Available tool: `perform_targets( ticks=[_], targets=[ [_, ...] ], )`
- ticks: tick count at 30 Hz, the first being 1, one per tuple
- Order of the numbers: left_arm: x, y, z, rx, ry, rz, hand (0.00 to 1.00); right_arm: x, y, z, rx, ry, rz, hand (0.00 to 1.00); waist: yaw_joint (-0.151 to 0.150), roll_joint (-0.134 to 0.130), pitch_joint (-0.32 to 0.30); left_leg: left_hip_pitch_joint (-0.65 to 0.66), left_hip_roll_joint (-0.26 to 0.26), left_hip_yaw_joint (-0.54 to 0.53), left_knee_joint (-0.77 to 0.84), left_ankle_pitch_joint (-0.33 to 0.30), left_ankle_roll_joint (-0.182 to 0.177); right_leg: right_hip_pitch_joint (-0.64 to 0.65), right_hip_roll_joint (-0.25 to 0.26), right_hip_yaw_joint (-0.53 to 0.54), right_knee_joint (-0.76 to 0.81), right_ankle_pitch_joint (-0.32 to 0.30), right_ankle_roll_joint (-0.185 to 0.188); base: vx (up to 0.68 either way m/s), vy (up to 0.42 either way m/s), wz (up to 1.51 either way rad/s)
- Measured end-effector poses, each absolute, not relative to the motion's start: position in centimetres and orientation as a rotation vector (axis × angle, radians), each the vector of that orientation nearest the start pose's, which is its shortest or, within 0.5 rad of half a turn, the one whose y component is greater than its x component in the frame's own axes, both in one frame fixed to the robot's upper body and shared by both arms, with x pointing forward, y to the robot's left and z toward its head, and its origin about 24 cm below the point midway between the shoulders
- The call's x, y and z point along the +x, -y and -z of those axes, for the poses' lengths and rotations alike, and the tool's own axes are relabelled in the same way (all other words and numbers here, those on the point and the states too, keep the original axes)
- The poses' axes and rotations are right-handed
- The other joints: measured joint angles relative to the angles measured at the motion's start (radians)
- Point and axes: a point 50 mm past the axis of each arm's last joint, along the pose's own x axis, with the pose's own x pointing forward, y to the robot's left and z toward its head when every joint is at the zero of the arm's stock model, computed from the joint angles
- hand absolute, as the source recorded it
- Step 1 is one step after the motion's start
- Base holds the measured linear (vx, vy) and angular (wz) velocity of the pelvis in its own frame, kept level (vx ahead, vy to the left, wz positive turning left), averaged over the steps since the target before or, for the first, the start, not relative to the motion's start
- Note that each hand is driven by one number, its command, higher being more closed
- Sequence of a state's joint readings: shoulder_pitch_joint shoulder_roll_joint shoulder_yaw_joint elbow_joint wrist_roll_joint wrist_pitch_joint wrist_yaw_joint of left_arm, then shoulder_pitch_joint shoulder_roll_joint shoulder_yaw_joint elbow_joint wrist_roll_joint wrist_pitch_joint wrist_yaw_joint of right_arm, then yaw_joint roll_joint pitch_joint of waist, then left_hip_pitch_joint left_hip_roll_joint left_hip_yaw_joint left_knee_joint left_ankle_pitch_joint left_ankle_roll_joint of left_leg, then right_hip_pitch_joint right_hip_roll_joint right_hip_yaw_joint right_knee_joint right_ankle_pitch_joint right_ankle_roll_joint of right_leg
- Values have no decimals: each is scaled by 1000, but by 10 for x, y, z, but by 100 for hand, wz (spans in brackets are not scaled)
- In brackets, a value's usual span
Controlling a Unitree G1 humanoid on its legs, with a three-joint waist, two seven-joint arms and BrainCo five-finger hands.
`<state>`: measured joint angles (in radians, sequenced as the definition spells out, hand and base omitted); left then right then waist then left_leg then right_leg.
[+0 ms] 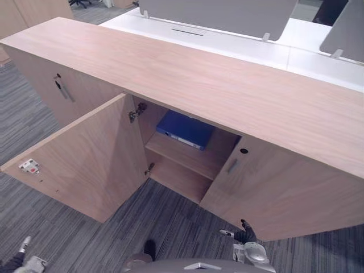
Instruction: Walk over to the cabinet, pick up the folder, carry it to the office cabinet, place the folder inside the office cabinet, then close the office cabinet door
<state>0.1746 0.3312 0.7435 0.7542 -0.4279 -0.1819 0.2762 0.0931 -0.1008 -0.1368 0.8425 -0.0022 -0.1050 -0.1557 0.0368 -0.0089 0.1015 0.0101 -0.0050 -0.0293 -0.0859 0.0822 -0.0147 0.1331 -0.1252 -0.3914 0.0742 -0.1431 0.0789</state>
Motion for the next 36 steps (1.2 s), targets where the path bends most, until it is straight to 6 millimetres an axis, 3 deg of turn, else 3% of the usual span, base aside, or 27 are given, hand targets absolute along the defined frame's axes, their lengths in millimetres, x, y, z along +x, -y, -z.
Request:
perform_targets(
  ticks=[4,6,15,21,27,31,36],
  targets=[
    [105,-415,8,-24,-235,-1144,0,143,221,127,-124,-798,321,0,21,-12,-6,-12,-12,-44,0,1,3,10,4,-30,-9,2,4,78,-47,33],
    [119,-417,-3,28,-197,-1083,0,145,222,126,-127,-792,321,0,20,-10,-4,-20,-19,-56,0,1,3,16,4,-20,-18,1,2,80,-20,37],
    [160,-400,-20,146,-143,-900,0,156,217,122,-137,-760,275,0,24,-25,9,-4,-17,-40,-1,-7,4,29,7,52,-33,1,2,6,-18,-1],
    [176,-402,-36,223,-106,-847,0,144,218,127,-137,-789,279,0,18,-25,10,4,-10,-13,-2,-15,0,21,9,86,-35,1,1,-63,-17,-15],
    [189,-397,-41,268,-105,-775,0,132,218,131,-138,-820,277,0,14,-37,11,-5,-11,4,-2,-19,0,9,9,106,-44,3,3,-10,-13,-8],
    [191,-397,-43,293,-107,-764,0,133,216,131,-134,-820,271,0,24,-50,16,-9,-13,7,-1,-21,1,8,8,110,-51,5,1,37,-18,1],
    [185,-393,-32,300,-153,-751,0,145,213,128,-125,-791,247,0,33,-51,16,1,-10,33,-1,-23,1,6,8,148,-50,14,-8,2,-9,-9]
  ],
)
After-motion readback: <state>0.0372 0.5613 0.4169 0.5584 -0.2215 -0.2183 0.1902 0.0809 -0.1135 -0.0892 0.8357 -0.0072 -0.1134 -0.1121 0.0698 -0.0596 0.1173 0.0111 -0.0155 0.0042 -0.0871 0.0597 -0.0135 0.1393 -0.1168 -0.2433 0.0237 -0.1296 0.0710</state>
